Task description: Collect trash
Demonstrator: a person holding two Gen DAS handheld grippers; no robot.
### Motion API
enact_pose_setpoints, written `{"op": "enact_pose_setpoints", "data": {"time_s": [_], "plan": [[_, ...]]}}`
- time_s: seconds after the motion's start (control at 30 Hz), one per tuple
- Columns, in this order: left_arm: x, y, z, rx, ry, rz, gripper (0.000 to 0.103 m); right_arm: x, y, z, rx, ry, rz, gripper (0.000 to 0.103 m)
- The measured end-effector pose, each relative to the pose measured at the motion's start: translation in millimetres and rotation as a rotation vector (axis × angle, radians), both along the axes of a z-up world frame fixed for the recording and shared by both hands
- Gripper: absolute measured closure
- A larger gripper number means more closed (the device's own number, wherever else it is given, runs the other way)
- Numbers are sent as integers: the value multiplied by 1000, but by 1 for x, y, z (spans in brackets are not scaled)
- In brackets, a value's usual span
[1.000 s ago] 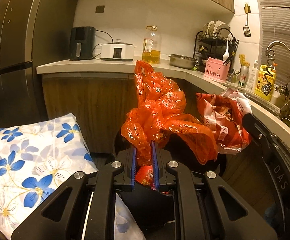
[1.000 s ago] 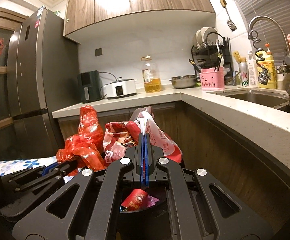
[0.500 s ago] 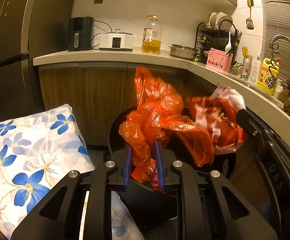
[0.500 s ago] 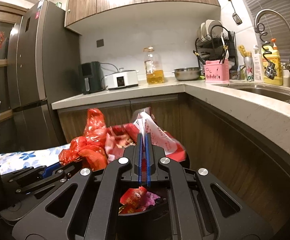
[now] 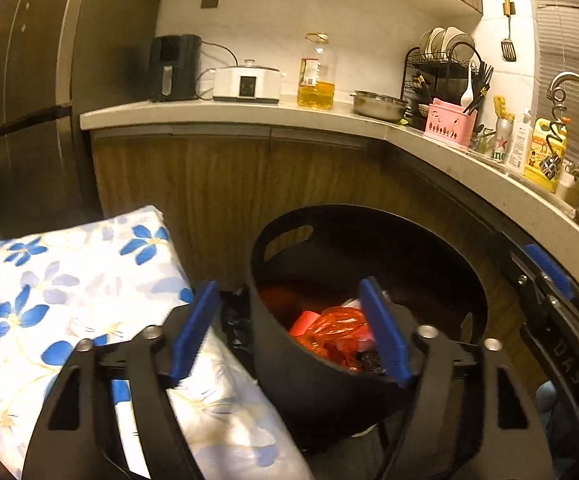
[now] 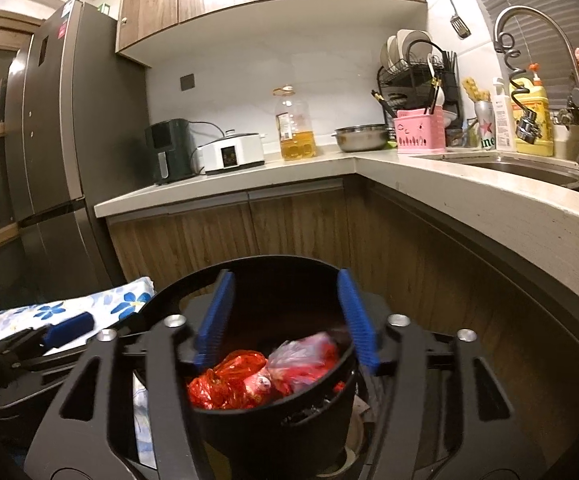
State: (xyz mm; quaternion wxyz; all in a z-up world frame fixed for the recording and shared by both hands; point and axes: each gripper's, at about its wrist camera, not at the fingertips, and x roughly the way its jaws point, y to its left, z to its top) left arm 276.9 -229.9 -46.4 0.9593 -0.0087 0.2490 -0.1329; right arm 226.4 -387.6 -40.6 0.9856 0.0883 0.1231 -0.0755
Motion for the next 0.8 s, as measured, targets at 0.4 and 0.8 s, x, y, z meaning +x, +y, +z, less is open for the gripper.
{"op": "enact_pose_setpoints", "data": {"time_s": [0.4,0.8], "plan": [[-47,33,21,87,-84,88,6,-33,28,12,-39,91,1,11],[-111,74,31,52,-88,103,6,-94,76,37,-99,89,61,8]]}}
